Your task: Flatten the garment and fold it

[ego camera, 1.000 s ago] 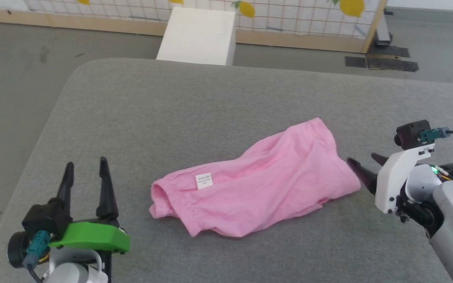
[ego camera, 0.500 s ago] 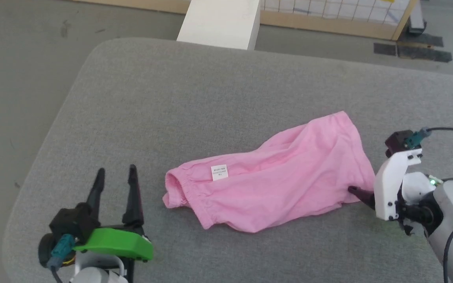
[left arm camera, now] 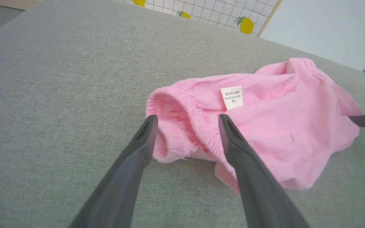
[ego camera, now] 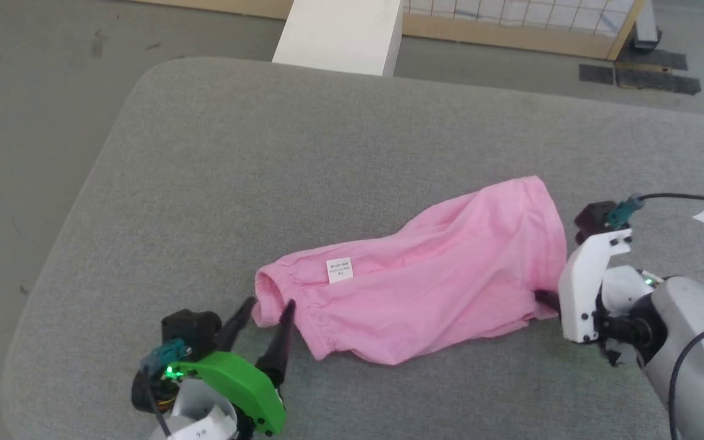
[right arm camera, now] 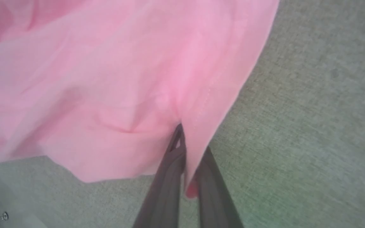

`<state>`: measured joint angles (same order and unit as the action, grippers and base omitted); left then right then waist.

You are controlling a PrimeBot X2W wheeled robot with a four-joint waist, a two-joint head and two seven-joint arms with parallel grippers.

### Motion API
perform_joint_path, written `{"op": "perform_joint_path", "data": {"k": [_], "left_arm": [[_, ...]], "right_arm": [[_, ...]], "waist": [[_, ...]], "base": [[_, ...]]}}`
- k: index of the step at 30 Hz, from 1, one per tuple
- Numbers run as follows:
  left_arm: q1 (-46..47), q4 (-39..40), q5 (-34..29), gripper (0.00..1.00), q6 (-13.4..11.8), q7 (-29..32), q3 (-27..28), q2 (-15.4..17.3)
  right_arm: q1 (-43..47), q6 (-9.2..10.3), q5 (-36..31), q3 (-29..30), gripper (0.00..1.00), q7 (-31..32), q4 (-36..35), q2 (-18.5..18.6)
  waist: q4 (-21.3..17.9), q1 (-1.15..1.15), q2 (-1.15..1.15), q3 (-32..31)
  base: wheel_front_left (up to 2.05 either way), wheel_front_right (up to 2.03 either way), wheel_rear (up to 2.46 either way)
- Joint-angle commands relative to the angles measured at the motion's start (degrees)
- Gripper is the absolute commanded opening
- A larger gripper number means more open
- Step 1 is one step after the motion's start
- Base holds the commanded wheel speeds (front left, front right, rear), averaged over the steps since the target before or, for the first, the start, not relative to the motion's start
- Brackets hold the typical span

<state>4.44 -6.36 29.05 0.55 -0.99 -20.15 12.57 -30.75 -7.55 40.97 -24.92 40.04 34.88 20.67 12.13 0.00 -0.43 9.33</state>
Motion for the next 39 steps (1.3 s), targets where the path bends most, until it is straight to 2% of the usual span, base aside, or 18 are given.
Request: {"op": "perform_joint_path", "data": {"k": [1,9,12,22,23,24,26,32,39], "left_arm": [[1.15,-0.17,1.49,1.00,0.82,1.89,-0.48,0.46],[3.12,-0.66,5.67,1.00,1.84,17.93,-2.69,3.55],[4.48,-1.93,7.01,1.00,2.02,21.62,-2.97,3.92],[11.35,-16.12,8.90,1.00,3.71,33.51,-7.64,2.48],[11.72,-17.18,8.91,0.87,3.79,33.93,-7.93,2.28],[12.18,-18.33,8.86,0.60,3.94,34.18,-8.29,2.05],[12.81,-20.21,9.41,0.00,4.23,34.42,-8.56,1.24],[14.08,-23.47,9.73,0.00,4.91,31.81,-8.49,0.76],[12.18,-16.07,8.86,0.00,4.06,25.10,-5.99,3.54]], "right_arm": [[2.12,0.06,0.56,-1.24,0.00,0.25,0.76,-0.93],[2.03,0.06,2.31,-2.98,0.00,-0.51,0.26,-1.27],[1.62,0.06,2.74,-3.41,0.00,-0.89,-0.23,-1.31],[-0.88,0.06,3.70,-4.92,0.00,-2.14,-2.16,-0.95],[-0.93,0.06,3.84,-5.03,0.00,-2.30,-2.37,-0.91],[-0.98,0.06,4.05,-5.16,0.00,-2.54,-2.72,-0.84],[-0.86,0.06,4.56,-5.28,0.00,-2.95,-3.40,-0.58],[0.49,0.06,5.80,-5.31,0.00,-4.65,-5.82,0.88],[3.80,0.06,5.91,-3.56,0.00,-8.55,-8.71,2.43]], "waist": [[-0.83,0.00,0.43,-1.29],[-2.26,0.00,0.43,-2.63],[-2.66,0.00,0.43,-1.92],[-4.62,0.00,0.43,1.19],[-4.75,0.00,0.43,1.24],[-4.92,0.00,0.43,1.35],[-5.09,0.00,0.43,1.50],[-5.63,0.00,0.43,1.04],[-5.11,0.00,0.43,-1.57]], "base": [[0.00,0.00,0.00],[0.00,0.00,0.00],[0.00,0.00,0.00],[0.00,0.00,0.00],[0.00,0.00,0.00],[0.00,0.00,0.00],[0.00,0.00,0.00],[0.00,0.00,0.00],[0.00,0.00,0.00]]}}
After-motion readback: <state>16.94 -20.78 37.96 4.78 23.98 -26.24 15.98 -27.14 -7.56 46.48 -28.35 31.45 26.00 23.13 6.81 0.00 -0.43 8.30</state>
